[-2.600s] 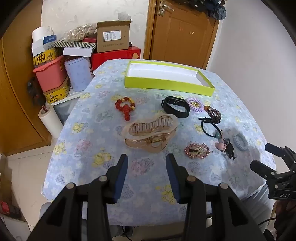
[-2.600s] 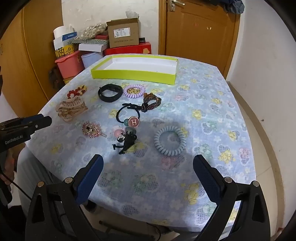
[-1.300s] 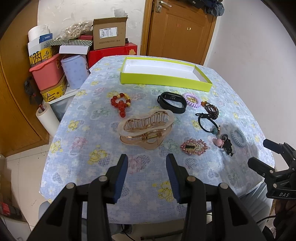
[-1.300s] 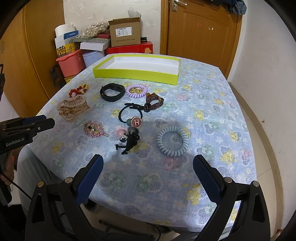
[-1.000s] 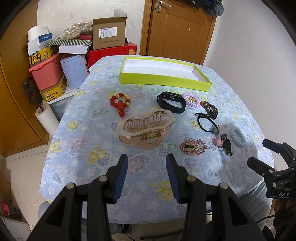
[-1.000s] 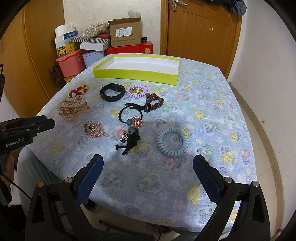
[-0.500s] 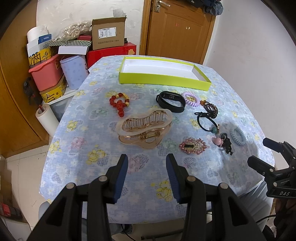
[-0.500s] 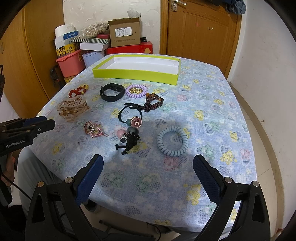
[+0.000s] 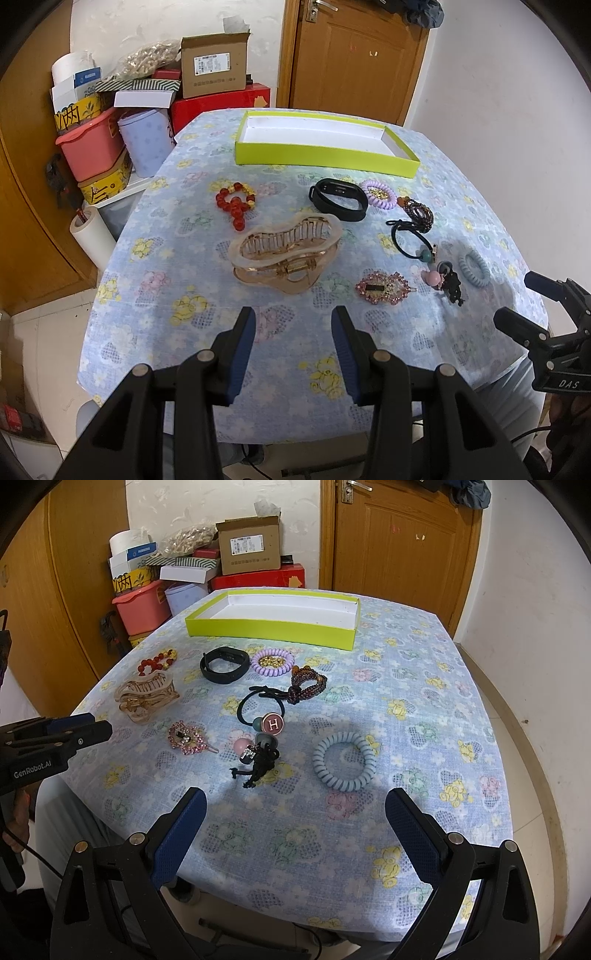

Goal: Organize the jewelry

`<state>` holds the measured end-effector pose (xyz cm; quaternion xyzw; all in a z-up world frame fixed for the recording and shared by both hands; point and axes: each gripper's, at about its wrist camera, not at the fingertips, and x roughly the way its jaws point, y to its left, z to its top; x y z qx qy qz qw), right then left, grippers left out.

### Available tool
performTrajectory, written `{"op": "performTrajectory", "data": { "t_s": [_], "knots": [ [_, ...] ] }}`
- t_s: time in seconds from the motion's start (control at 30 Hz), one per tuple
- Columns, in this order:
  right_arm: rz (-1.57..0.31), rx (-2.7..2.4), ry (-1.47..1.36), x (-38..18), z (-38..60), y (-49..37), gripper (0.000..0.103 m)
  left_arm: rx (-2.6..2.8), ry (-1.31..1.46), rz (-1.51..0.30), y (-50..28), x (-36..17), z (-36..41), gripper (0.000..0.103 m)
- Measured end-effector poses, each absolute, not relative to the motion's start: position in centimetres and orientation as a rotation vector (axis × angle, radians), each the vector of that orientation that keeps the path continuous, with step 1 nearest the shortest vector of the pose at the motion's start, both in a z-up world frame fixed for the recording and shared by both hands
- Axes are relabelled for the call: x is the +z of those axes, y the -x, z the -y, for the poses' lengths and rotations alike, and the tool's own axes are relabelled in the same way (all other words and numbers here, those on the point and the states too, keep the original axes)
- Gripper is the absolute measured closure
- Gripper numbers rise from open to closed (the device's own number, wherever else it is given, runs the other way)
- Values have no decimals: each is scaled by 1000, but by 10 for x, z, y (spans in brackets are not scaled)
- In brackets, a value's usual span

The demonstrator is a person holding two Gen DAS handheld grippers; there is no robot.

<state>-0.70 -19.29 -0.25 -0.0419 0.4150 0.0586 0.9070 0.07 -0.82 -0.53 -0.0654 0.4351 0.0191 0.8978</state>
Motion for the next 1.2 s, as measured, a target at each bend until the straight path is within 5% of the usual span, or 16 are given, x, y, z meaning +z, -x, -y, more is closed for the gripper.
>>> {"op": "performTrajectory", "data": {
  "t_s": [0.97,1.2],
  "knots": [
    [-829,142,84,2,197,-5,5,-6,128,-874,-19,-1,-13,58],
    [-836,137,57,-1,205,-13,5,-89,82,-845,-39,0,-11,51]
  ]
}}
